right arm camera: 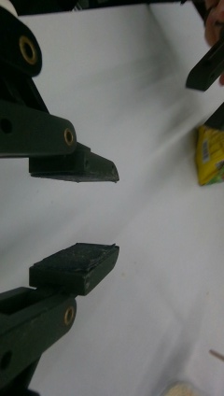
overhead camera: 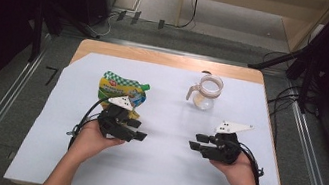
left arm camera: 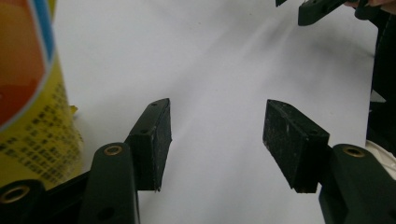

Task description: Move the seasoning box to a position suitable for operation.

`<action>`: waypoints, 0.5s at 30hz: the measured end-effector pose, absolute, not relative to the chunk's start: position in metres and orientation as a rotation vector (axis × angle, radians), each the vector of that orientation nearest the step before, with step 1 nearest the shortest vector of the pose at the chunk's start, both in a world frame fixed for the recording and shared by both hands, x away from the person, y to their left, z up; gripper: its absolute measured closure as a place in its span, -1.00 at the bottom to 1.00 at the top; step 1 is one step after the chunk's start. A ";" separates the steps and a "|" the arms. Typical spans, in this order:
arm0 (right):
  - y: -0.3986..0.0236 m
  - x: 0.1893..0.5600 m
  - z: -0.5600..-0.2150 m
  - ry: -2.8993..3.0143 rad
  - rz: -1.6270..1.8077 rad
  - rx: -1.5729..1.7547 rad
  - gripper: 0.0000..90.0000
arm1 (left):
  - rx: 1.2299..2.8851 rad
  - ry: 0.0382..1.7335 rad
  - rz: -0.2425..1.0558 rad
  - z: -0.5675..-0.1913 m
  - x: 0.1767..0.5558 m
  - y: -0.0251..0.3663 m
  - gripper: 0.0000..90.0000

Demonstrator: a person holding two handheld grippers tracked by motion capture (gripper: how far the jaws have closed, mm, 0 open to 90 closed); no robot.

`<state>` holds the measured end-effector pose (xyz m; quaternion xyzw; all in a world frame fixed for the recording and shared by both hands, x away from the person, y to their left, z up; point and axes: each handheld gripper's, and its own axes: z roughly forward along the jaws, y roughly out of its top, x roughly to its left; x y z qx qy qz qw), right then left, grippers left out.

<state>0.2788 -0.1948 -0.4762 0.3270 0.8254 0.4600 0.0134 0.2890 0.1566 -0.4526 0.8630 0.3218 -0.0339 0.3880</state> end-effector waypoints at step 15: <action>-0.194 0.284 -0.479 2.543 1.482 1.035 0.24 | 2.200 0.791 -0.055 -0.452 0.287 0.154 -0.18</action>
